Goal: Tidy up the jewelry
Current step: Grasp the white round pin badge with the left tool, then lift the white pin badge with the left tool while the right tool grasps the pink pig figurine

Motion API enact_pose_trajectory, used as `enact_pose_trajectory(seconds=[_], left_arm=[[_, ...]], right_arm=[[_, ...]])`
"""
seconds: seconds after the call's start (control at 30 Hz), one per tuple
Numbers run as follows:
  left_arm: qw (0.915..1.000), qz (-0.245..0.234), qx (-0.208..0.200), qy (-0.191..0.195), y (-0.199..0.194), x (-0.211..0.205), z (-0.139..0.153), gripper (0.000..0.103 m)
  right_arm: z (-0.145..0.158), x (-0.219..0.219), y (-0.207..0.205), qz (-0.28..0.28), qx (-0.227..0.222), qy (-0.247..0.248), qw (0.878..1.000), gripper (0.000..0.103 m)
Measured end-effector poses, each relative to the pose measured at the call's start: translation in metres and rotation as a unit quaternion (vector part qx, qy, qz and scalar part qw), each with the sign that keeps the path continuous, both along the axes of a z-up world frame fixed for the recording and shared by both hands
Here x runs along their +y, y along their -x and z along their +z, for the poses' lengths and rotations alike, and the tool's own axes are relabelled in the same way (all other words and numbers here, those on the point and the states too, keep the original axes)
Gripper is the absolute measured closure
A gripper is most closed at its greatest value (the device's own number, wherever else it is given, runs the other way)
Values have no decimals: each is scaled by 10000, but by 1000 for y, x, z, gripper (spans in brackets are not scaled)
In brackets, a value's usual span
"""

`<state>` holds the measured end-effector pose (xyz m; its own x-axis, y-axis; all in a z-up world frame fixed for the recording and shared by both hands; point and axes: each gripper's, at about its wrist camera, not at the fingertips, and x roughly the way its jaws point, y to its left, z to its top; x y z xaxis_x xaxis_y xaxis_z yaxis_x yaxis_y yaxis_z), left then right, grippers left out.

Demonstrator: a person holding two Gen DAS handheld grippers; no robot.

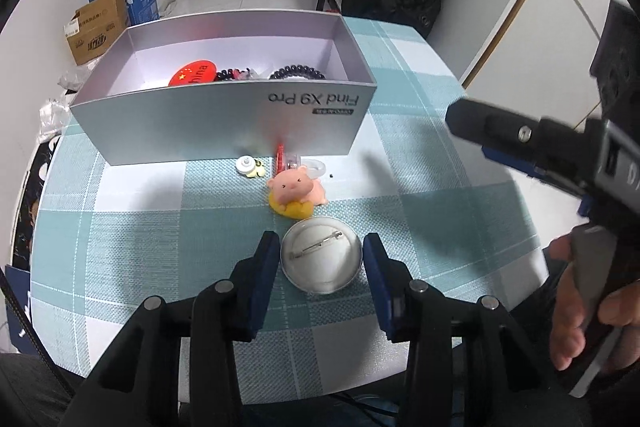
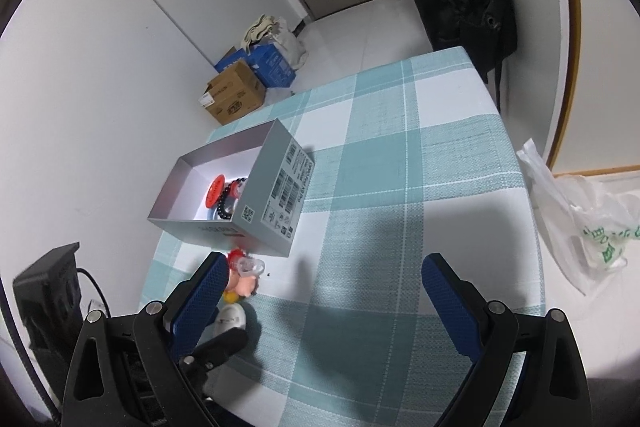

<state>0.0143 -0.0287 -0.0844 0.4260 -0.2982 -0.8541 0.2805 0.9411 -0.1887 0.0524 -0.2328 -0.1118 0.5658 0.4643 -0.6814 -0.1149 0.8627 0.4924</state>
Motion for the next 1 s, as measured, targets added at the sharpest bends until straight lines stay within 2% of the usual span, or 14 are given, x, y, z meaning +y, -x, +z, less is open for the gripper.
enact_pose_trajectory(seconds=[0.2, 0.37, 0.5, 0.6, 0.7, 1.0], left_arm=[[9992, 159, 30, 368, -5, 14, 10, 66], [9960, 212, 102, 865, -7, 28, 20, 66], [9935, 375, -70, 1076, -7, 43, 32, 66], [9907, 637, -272, 1173, -10, 62, 40, 66], [9891, 895, -398, 1102, -14, 78, 41, 66], [9809, 1382, -517, 1270, -16, 112, 39, 66]], right_arm=[[-2, 5, 0, 94, -13, 56, 9999, 6], [-7, 9, -1, 68, 74, 126, 9999, 6], [-12, 18, -1, 177, 132, 171, 9996, 6], [-13, 32, 0, 407, 105, 246, 9988, 6], [-13, 50, 2, 703, 50, 314, 9970, 7], [-16, 110, 8, 1703, -220, 634, 9831, 10]])
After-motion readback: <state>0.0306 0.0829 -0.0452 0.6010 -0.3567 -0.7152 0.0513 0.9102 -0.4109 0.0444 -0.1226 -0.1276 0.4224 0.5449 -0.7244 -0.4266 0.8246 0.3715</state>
